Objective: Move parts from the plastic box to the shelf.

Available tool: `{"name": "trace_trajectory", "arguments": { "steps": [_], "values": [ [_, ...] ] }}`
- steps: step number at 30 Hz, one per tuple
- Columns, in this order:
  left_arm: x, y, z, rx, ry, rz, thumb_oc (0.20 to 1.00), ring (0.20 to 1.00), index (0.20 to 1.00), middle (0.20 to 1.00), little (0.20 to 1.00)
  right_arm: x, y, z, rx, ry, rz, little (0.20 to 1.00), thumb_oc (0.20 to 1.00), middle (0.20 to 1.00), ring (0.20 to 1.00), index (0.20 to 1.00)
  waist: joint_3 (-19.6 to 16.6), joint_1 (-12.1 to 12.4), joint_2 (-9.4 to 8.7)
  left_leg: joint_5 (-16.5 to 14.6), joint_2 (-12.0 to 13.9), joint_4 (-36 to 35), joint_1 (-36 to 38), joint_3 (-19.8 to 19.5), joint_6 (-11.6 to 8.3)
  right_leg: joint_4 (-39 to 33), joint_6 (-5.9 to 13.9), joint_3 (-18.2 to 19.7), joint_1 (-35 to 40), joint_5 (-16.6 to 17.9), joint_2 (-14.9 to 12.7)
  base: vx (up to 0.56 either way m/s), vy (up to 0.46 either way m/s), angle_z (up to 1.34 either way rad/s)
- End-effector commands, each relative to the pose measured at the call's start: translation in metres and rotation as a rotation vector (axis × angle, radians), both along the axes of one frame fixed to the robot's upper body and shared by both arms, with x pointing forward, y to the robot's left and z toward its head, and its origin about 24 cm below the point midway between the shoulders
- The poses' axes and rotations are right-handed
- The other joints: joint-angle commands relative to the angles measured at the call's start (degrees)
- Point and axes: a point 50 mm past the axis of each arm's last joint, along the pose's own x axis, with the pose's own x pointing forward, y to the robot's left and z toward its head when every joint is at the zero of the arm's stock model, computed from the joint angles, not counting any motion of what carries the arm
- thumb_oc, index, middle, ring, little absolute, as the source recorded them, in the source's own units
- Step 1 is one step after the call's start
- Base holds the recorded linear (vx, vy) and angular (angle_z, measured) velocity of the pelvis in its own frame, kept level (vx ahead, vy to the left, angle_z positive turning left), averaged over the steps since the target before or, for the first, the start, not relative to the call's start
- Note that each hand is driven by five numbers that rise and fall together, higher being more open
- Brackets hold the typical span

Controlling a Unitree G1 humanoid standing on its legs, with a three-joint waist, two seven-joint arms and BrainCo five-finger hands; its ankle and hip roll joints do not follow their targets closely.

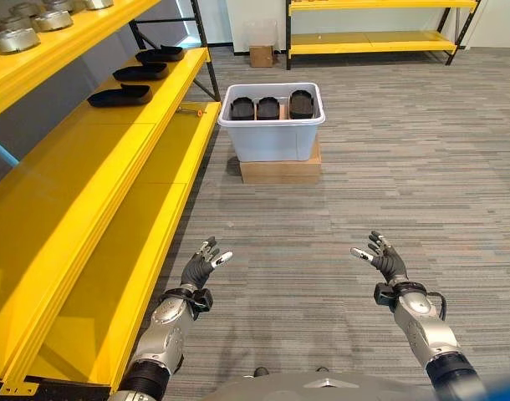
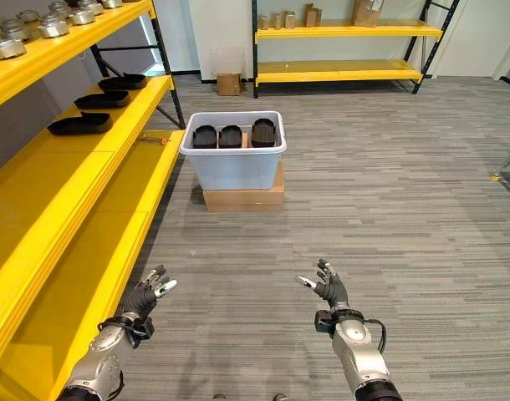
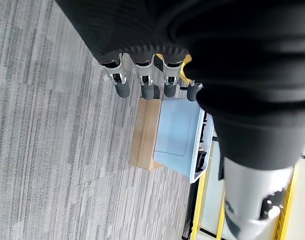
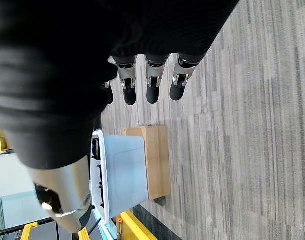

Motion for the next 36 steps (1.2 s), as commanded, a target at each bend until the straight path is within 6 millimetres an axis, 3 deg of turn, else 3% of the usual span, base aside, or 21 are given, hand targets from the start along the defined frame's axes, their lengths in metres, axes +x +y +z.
{"name": "trace_trajectory", "arguments": {
  "steps": [1,24,30,36],
  "values": [
    [0.020,0.008,0.022,0.065,-0.108,-0.009,1.000,1.000,1.000,1.000,1.000,0.021,0.006,0.023,0.016,-0.117,0.010,1.000,1.000,1.000,1.000,1.000,0.49,0.03,-2.85,-5.09,0.16,0.35,3.20,1.13,-1.67,-0.20,4.61,-1.20,0.28,3.15,-3.67,0.00,0.000,0.00],
    [0.021,0.006,0.022,0.066,-0.090,0.047,1.000,1.000,1.000,1.000,1.000,0.024,0.012,0.027,0.016,-0.122,0.027,1.000,1.000,1.000,1.000,1.000,0.90,0.82,-3.22,-5.65,-0.81,0.38,3.74,-0.16,-0.54,0.80,4.72,-1.46,0.93,2.42,-3.98,0.00,0.018,0.00],
    [0.025,0.005,0.024,0.124,-0.085,-0.046,1.000,1.000,1.000,1.000,1.000,0.028,0.015,0.027,0.103,-0.112,0.005,1.000,1.000,1.000,1.000,1.000,1.97,0.96,-2.88,-6.03,-1.67,1.82,3.30,-0.85,1.12,8.44,4.25,-1.75,-0.99,-0.73,-3.26,0.00,0.139,0.00],
    [0.033,0.006,0.030,0.163,-0.110,-0.083,1.000,1.000,1.000,1.000,1.000,0.035,0.018,0.034,0.090,-0.150,-0.002,1.000,1.000,1.000,1.000,1.000,3.91,1.23,-3.07,-7.11,-3.20,3.49,2.75,-1.94,2.93,16.98,5.90,-2.04,-5.98,0.73,-3.84,0.00,0.129,-0.04]
  ]
}}
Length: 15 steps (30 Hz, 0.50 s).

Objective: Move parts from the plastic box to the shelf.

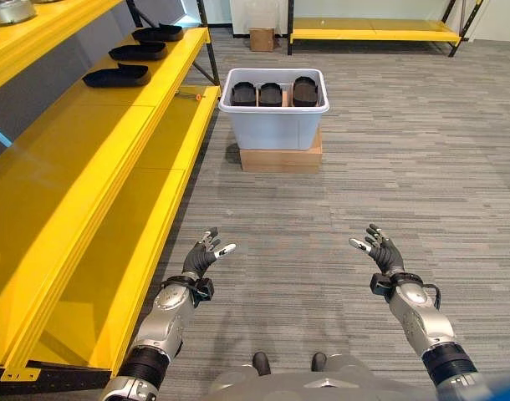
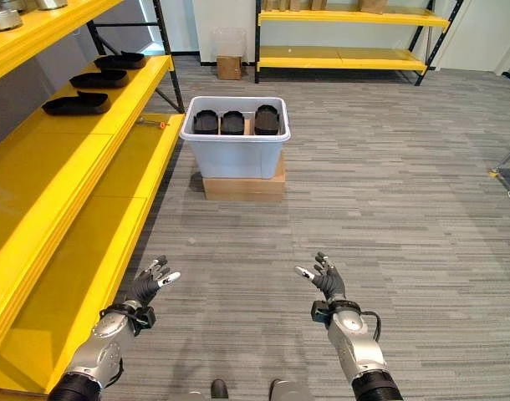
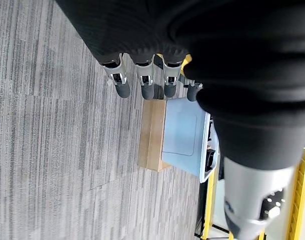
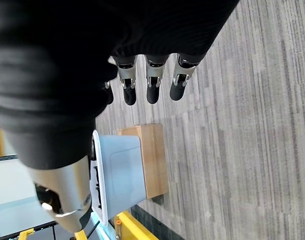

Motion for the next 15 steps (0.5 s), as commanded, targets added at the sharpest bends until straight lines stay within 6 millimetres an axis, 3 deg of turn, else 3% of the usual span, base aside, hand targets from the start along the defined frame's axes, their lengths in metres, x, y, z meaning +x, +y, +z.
{"name": "trace_trajectory", "arguments": {
  "steps": [1,6,8,11,12,13,15],
  "values": [
    [0.013,0.004,0.016,0.067,-0.090,-0.039,1.000,1.000,1.000,1.000,1.000,0.014,0.006,0.018,0.014,-0.111,0.007,1.000,1.000,1.000,1.000,1.000,-1.58,0.42,-0.83,-6.14,-0.89,3.52,1.86,-2.13,0.69,-0.28,3.37,-1.88,1.06,6.19,-0.55,0.05,0.060,0.03],
    [0.013,0.001,0.015,0.055,-0.079,-0.057,1.000,1.000,1.000,1.000,1.000,0.014,0.005,0.018,-0.002,-0.105,0.013,1.000,1.000,1.000,1.000,1.000,-1.75,0.72,-0.87,-6.28,-1.09,3.88,1.74,-2.27,0.93,-0.87,2.83,-1.83,1.73,5.21,-0.33,0.03,0.041,0.04],
    [0.014,-0.003,0.014,0.017,-0.062,-0.083,1.000,1.000,1.000,1.000,1.000,0.017,0.004,0.019,0.004,-0.107,0.008,1.000,1.000,1.000,1.000,1.000,-1.80,0.79,-0.87,-6.41,-1.65,3.72,1.39,-2.09,1.78,2.73,2.98,-2.05,0.92,5.63,0.05,0.00,0.093,0.00],
    [0.014,-0.004,0.014,0.026,-0.059,-0.110,1.000,1.000,1.000,1.000,1.000,0.020,0.004,0.022,0.016,-0.120,-0.004,1.000,1.000,1.000,1.000,1.000,-0.42,1.28,0.28,-6.50,-1.52,3.82,0.91,-1.92,2.94,20.61,4.61,-4.32,-7.12,10.68,-2.82,-0.02,0.144,-0.08],
    [0.011,-0.005,0.011,0.032,-0.049,-0.118,1.000,1.000,1.000,1.000,1.000,0.019,0.002,0.021,0.012,-0.123,-0.011,1.000,1.000,1.000,1.000,1.000,0.78,1.36,0.59,-7.22,-1.83,3.73,1.86,-2.07,2.90,23.99,5.24,-5.71,-11.28,14.16,-4.78,0.15,0.088,-0.36],
    [0.007,-0.004,0.008,0.033,-0.041,-0.117,1.000,1.000,1.000,1.000,1.000,0.017,0.000,0.021,0.010,-0.124,-0.006,1.000,1.000,1.000,1.000,1.000,1.00,0.83,0.38,-7.80,-2.19,3.40,2.90,-2.57,2.59,20.62,5.34,-5.70,-12.58,14.72,-4.33,0.32,-0.031,-0.31],
    [0.003,-0.004,0.007,0.032,-0.038,-0.126,1.000,1.000,1.000,1.000,1.000,0.014,-0.006,0.023,-0.019,-0.148,-0.002,1.000,1.000,1.000,1.000,1.000,1.58,-0.86,-1.30,-9.41,-3.31,3.02,5.57,-5.06,1.50,1.24,5.92,-5.05,-14.22,16.92,-2.82,0.64,-0.303,0.24]
  ]
}}
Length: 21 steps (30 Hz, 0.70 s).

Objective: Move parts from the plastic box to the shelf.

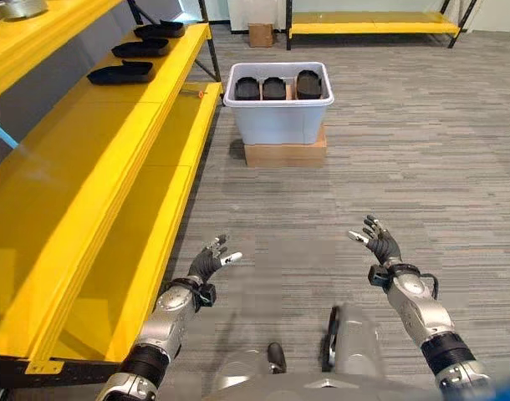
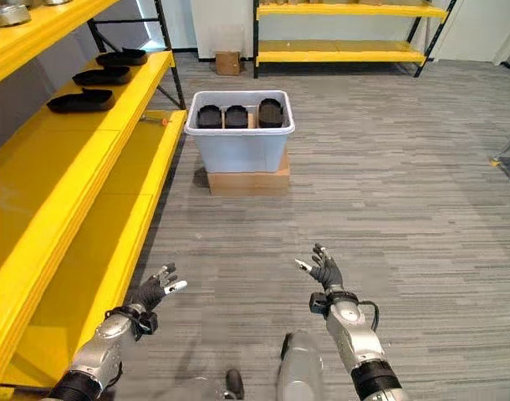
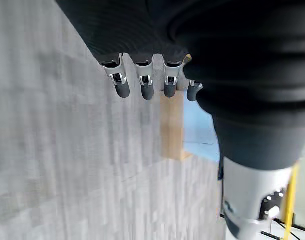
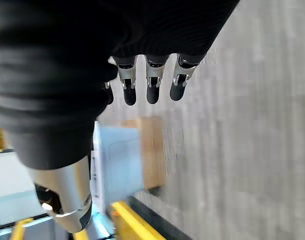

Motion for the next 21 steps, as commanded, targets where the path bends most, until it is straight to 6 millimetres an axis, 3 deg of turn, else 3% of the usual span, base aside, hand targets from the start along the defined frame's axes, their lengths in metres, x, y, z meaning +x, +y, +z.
{"name": "trace_trajectory", "arguments": {
  "steps": [1,3,5,8,9,12,13,16,18,21],
  "values": [
    [0.006,-0.005,0.015,0.029,-0.112,-0.057,1.000,1.000,1.000,1.000,1.000,0.019,-0.012,0.032,-0.009,-0.211,-0.109,1.000,1.000,1.000,1.000,1.000,-1.48,-1.70,-2.10,-4.68,1.42,-2.82,10.43,-5.59,-2.20,-25.61,-1.65,1.19,8.50,9.30,3.52,0.94,-0.409,0.65],
    [0.000,-0.011,0.010,0.029,-0.116,-0.074,1.000,1.000,1.000,1.000,1.000,0.014,-0.023,0.034,-0.040,-0.234,-0.193,1.000,1.000,1.000,1.000,1.000,-2.05,-2.84,-1.96,-6.09,1.68,-2.15,11.90,-6.82,-2.45,-28.01,-1.82,4.22,10.42,8.35,3.96,0.79,-0.270,1.35],
    [-0.004,-0.013,0.005,0.006,-0.109,-0.041,1.000,1.000,1.000,1.000,1.000,0.012,-0.028,0.033,-0.085,-0.236,-0.259,1.000,1.000,1.000,1.000,1.000,-3.46,-3.29,-2.41,-8.27,1.20,-0.62,13.33,-5.58,-2.86,-27.89,-2.32,3.22,12.92,8.88,4.03,0.55,-0.159,0.94],
    [-0.005,-0.013,0.005,-0.019,-0.109,-0.022,1.000,1.000,1.000,1.000,1.000,0.011,-0.031,0.032,-0.113,-0.224,-0.301,1.000,1.000,1.000,1.000,1.000,-4.25,-3.31,-2.17,-8.98,1.33,0.87,14.12,-4.81,-3.33,-25.45,-3.34,2.42,13.66,8.07,4.32,0.35,-0.098,-0.11],
    [-0.007,-0.013,0.005,-0.025,-0.107,-0.012,1.000,1.000,1.000,1.000,1.000,0.010,-0.032,0.032,-0.127,-0.218,-0.314,1.000,1.000,1.000,1.000,1.000,-4.58,-3.34,-1.93,-8.30,1.73,1.78,14.22,-4.26,-3.75,-24.60,-3.86,2.31,14.01,7.64,4.48,0.55,-0.171,-0.19],
    [-0.009,-0.015,0.006,-0.059,-0.130,0.038,1.000,1.000,1.000,1.000,1.000,0.007,-0.035,0.033,-0.195,-0.215,-0.343,1.000,1.000,1.000,1.000,1.000,-6.29,-3.69,-0.80,2.16,5.78,9.11,11.87,-2.53,-8.21,-24.78,-7.62,1.98,17.08,3.93,7.76,0.57,-0.260,0.09],
    [-0.007,-0.017,0.009,-0.066,-0.148,0.040,1.000,1.000,1.000,1.000,1.000,0.007,-0.038,0.036,-0.221,-0.224,-0.365,1.000,1.000,1.000,1.000,1.000,-6.37,-3.45,-1.09,3.88,6.32,13.08,9.54,-2.55,-8.91,-25.64,-8.57,2.16,18.29,2.96,8.32,0.48,-0.276,-0.27],
    [-0.003,-0.019,0.013,-0.074,-0.166,0.052,1.000,1.000,1.000,1.000,1.000,0.007,-0.042,0.039,-0.252,-0.229,-0.381,1.000,1.000,1.000,1.000,1.000,-6.30,-3.14,-1.44,4.54,6.58,17.63,6.43,-2.86,-9.54,-26.20,-9.44,2.57,19.57,1.72,8.78,0.25,-0.148,-0.28],
    [0.002,-0.027,0.017,-0.076,-0.197,0.035,1.000,1.000,1.000,1.000,1.000,0.003,-0.052,0.039,-0.305,-0.211,-0.496,1.000,1.000,1.000,1.000,1.000,-5.85,-2.97,-1.80,6.34,7.01,25.82,1.04,-2.84,-10.74,-27.08,-11.00,3.57,22.07,-0.25,9.42,0.39,-0.225,-0.21],
    [0.005,-0.030,0.020,-0.081,-0.214,0.042,1.000,1.000,1.000,1.000,1.000,-0.001,-0.056,0.037,-0.312,-0.198,-0.506,1.000,1.000,1.000,1.000,1.000,-5.86,-3.32,-1.73,7.00,6.83,28.91,-0.34,-2.52,-11.13,-27.06,-11.73,3.94,22.91,-1.25,9.86,0.24,-0.127,-0.25]
  ]
}}
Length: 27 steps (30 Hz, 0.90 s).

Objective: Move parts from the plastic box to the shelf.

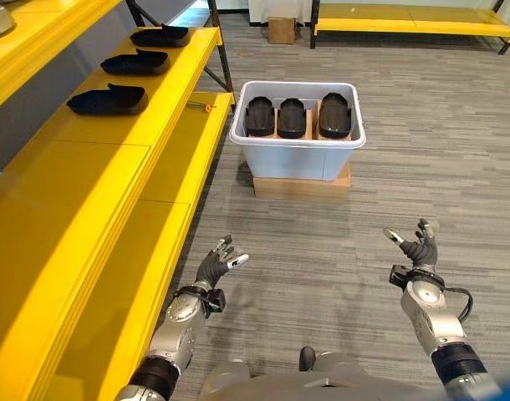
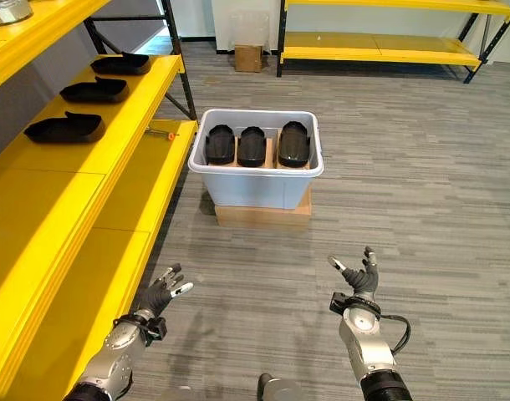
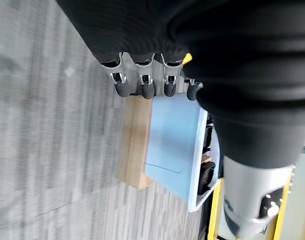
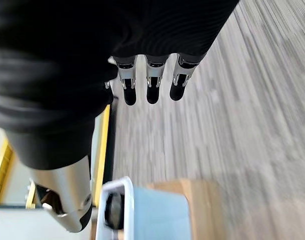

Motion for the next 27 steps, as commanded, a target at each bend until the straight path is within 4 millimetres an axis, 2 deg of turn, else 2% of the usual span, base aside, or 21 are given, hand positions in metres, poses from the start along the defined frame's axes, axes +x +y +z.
{"name": "trace_trajectory", "arguments": {
  "steps": [1,3,4,6,8,9,10,12,13,14,15,17,20,23,24,27],
  "values": [
    [0.012,0.000,0.024,0.002,-0.151,0.017,1.000,1.000,1.000,1.000,1.000,-0.004,-0.007,0.007,-0.037,-0.041,-0.030,1.000,1.000,1.000,1.000,1.000,-2.23,-0.81,-1.36,2.22,0.07,8.78,6.44,1.30,-2.84,-25.19,2.50,-0.69,6.47,10.92,1.51,0.23,-0.117,-0.14],
    [0.013,0.000,0.025,0.003,-0.161,0.023,1.000,1.000,1.000,1.000,1.000,-0.007,-0.007,0.004,-0.032,-0.031,-0.025,1.000,1.000,1.000,1.000,1.000,-2.52,-1.21,-1.48,4.30,0.35,13.40,5.67,1.67,-3.59,-25.05,1.77,-0.77,6.70,10.45,1.66,0.17,-0.110,0.20],
    [0.013,0.001,0.027,0.007,-0.174,0.035,1.000,1.000,1.000,1.000,1.000,-0.010,-0.006,0.002,-0.032,-0.027,-0.017,1.000,1.000,1.000,1.000,1.000,-2.59,-1.42,-1.79,5.43,0.54,18.02,4.28,1.92,-3.84,-24.87,1.25,-0.72,6.97,10.09,1.59,0.13,-0.114,0.31],
    [0.014,0.004,0.029,0.019,-0.187,0.063,1.000,1.000,1.000,1.000,1.000,-0.013,-0.005,-0.001,-0.029,-0.022,-0.013,1.000,1.000,1.000,1.000,1.000,-2.19,-1.45,-2.25,4.44,0.83,23.27,0.58,2.51,-3.06,-24.39,1.05,-0.26,7.76,9.67,1.56,0.13,-0.098,0.18],
    [0.016,0.009,0.031,0.027,-0.198,0.095,1.000,1.000,1.000,1.000,1.000,-0.014,-0.004,-0.003,-0.016,-0.019,-0.014,1.000,1.000,1.000,1.000,1.000,-1.76,-1.31,-2.23,2.78,1.27,21.57,-0.95,3.41,-2.21,-23.87,1.35,0.29,8.44,9.14,1.79,0.12,-0.030,0.11],
    [0.016,0.014,0.033,0.037,-0.207,0.110,1.000,1.000,1.000,1.000,1.000,-0.014,-0.004,-0.003,-0.012,-0.019,-0.012,1.000,1.000,1.000,1.000,1.000,-1.52,-1.18,-2.26,1.54,1.87,18.98,-1.17,4.43,-1.59,-23.41,1.53,0.51,8.83,8.65,1.84,0.13,0.018,-0.12],
    [0.016,0.019,0.036,0.050,-0.214,0.131,1.000,1.000,1.000,1.000,1.000,-0.012,-0.003,-0.003,-0.012,-0.020,-0.005,1.000,1.000,1.000,1.000,1.000,-1.26,-1.16,-2.30,-0.19,3.07,13.41,-1.03,6.34,-0.47,-22.89,1.86,0.63,9.23,8.11,1.87,0.16,0.043,-0.16],
    [0.016,0.025,0.039,0.056,-0.220,0.156,1.000,1.000,1.000,1.000,1.000,-0.009,-0.001,-0.001,-0.007,-0.024,0.003,1.000,1.000,1.000,1.000,1.000,-0.60,-0.88,-2.56,-1.68,4.22,4.68,-1.31,8.82,0.78,-22.49,2.48,1.11,10.03,7.73,1.69,0.14,0.114,-0.15],
    [0.017,0.028,0.040,0.065,-0.228,0.172,1.000,1.000,1.000,1.000,1.000,-0.007,0.000,0.000,-0.005,-0.027,0.002,1.000,1.000,1.000,1.000,1.000,-0.09,-0.50,-2.53,-1.61,4.23,-1.51,-2.24,8.89,0.76,-22.59,3.01,1.48,11.05,7.42,1.63,0.11,0.169,-0.24],
    [0.018,0.029,0.040,0.069,-0.232,0.180,1.000,1.000,1.000,1.000,1.000,-0.006,0.000,0.001,-0.005,-0.029,0.004,1.000,1.000,1.000,1.000,1.000,-0.09,-0.10,-2.65,-1.43,3.94,-4.80,-3.05,8.52,0.82,-22.93,3.39,1.96,11.52,7.46,1.41,0.14,0.200,0.24],
    [0.018,0.030,0.040,0.068,-0.233,0.191,1.000,1.000,1.000,1.000,1.000,-0.005,0.001,0.000,-0.007,-0.028,0.010,1.000,1.000,1.000,1.000,1.000,0.01,0.29,-2.42,-0.67,3.88,-10.26,-3.36,7.14,0.63,-23.42,3.89,2.51,12.37,7.35,1.47,0.16,0.200,0.44],
    [0.017,0.033,0.039,0.065,-0.230,0.233,1.000,1.000,1.000,1.000,1.000,-0.005,0.003,0.000,-0.008,-0.024,0.027,1.000,1.000,1.000,1.000,1.000,-0.04,1.16,-2.02,2.34,4.63,-19.42,-3.66,4.01,-0.36,-25.04,4.83,4.28,14.39,7.38,1.53,0.24,0.243,-0.07],
    [0.016,0.041,0.036,0.068,-0.229,0.277,1.000,1.000,1.000,1.000,1.000,-0.004,0.008,-0.001,-0.007,-0.015,0.056,1.000,1.000,1.000,1.000,1.000,-0.42,1.51,-1.66,1.91,4.33,-24.75,-1.42,2.12,-0.34,-25.10,5.94,5.11,15.18,6.60,0.52,0.20,0.230,-0.62],
    [0.016,0.040,0.035,0.079,-0.229,0.273,1.000,1.000,1.000,1.000,1.000,-0.006,0.007,-0.002,0.011,-0.009,0.058,1.000,1.000,1.000,1.000,1.000,-0.46,1.15,-1.18,1.37,4.08,-26.29,1.13,2.36,-0.30,-23.55,6.12,4.22,14.24,6.04,0.44,0.15,0.248,-0.71],
    [0.017,0.039,0.036,0.092,-0.227,0.270,1.000,1.000,1.000,1.000,1.000,-0.005,0.012,-0.001,0.027,-0.018,0.069,1.000,1.000,1.000,1.000,1.000,-0.34,1.30,-1.14,-0.64,2.12,-27.12,3.36,1.89,0.91,-21.60,6.61,3.33,12.52,5.81,0.14,0.14,0.276,-0.18],
    [0.017,0.039,0.036,0.109,-0.221,0.251,1.000,1.000,1.000,1.000,1.000,-0.001,0.017,0.002,0.050,-0.035,0.068,1.000,1.000,1.000,1.000,1.000,-0.18,1.99,-1.40,-1.74,0.66,-28.40,4.70,1.08,2.06,-20.97,7.16,3.35,11.34,6.16,0.00,0.10,0.188,0.16]
  ]
}}
